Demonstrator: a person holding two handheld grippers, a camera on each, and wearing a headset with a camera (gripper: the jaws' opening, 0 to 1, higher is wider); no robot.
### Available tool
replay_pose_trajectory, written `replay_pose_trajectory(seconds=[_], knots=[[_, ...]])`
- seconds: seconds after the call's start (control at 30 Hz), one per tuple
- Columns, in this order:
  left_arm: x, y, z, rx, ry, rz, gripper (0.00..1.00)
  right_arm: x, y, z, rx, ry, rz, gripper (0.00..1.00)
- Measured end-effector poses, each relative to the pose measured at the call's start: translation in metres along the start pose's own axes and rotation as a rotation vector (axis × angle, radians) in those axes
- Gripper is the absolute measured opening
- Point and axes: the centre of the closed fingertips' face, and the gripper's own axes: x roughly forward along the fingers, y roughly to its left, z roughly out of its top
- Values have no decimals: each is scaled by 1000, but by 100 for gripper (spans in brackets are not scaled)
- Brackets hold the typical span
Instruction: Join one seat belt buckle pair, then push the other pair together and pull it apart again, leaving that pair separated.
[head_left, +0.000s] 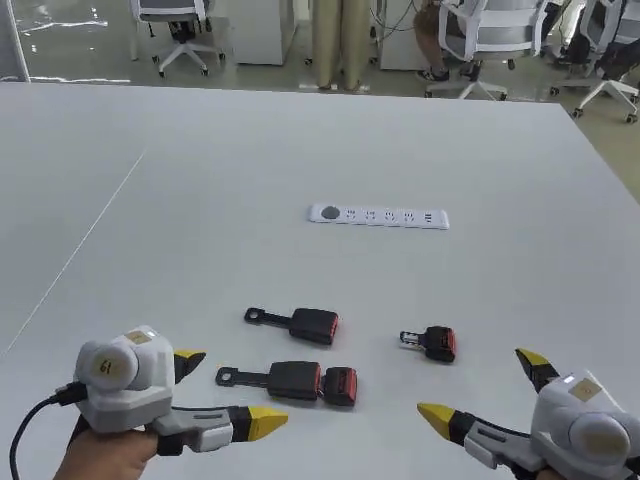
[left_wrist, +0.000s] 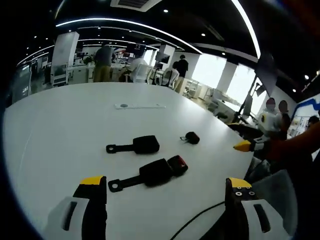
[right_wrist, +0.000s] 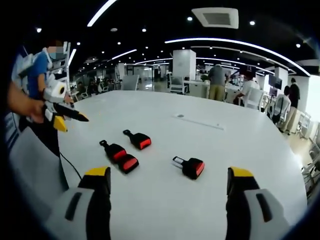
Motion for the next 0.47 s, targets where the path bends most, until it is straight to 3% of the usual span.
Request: replay_pose_trajectory(seconds=[0.27, 0.47], knots=[[-29, 1, -12, 41, -29, -4, 100, -18, 8, -2, 2, -4, 13, 100], [-42, 6, 1, 38, -93, 22, 100, -23, 10, -4, -14, 1, 25, 100]])
